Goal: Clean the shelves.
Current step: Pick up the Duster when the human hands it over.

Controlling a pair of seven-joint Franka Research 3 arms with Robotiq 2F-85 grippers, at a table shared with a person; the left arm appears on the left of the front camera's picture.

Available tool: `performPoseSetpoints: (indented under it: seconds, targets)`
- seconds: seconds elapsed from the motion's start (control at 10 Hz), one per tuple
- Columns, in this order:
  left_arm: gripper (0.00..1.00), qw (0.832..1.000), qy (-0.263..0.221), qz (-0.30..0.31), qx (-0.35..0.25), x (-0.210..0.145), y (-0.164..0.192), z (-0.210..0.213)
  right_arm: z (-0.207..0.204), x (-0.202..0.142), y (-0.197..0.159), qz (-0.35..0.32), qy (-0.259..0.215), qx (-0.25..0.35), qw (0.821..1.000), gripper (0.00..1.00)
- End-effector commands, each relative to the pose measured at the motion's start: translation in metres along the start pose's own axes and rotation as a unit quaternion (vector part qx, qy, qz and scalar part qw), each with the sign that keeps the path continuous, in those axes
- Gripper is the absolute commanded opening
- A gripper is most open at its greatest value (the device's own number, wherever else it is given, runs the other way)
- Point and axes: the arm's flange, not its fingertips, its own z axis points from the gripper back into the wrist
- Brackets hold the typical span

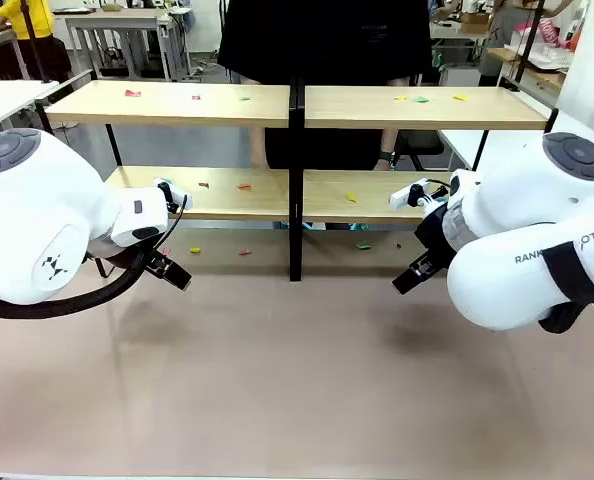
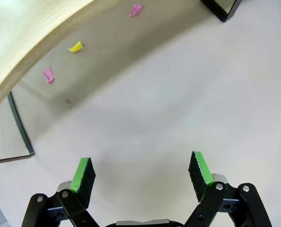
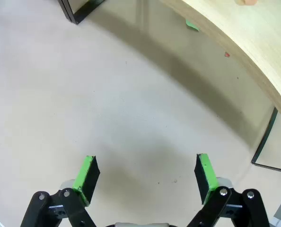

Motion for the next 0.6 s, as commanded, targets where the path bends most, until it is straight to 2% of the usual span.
performPoseSetpoints:
  seconds: [0.0,0.5]
  targets:
    - [1.0,1.0,0.0,0.0,0.0,0.0001,-0.0001,0.0001,0.0,0.0001,0.0,0.0,0.0,0.0,1.0,1.0]
    - [1.0,1.0,0.0,0.0,0.0,0.0001,-0.0001,0.0001,0.0,0.0001,0.0,0.0,0.0,0.0,1.0,1.0]
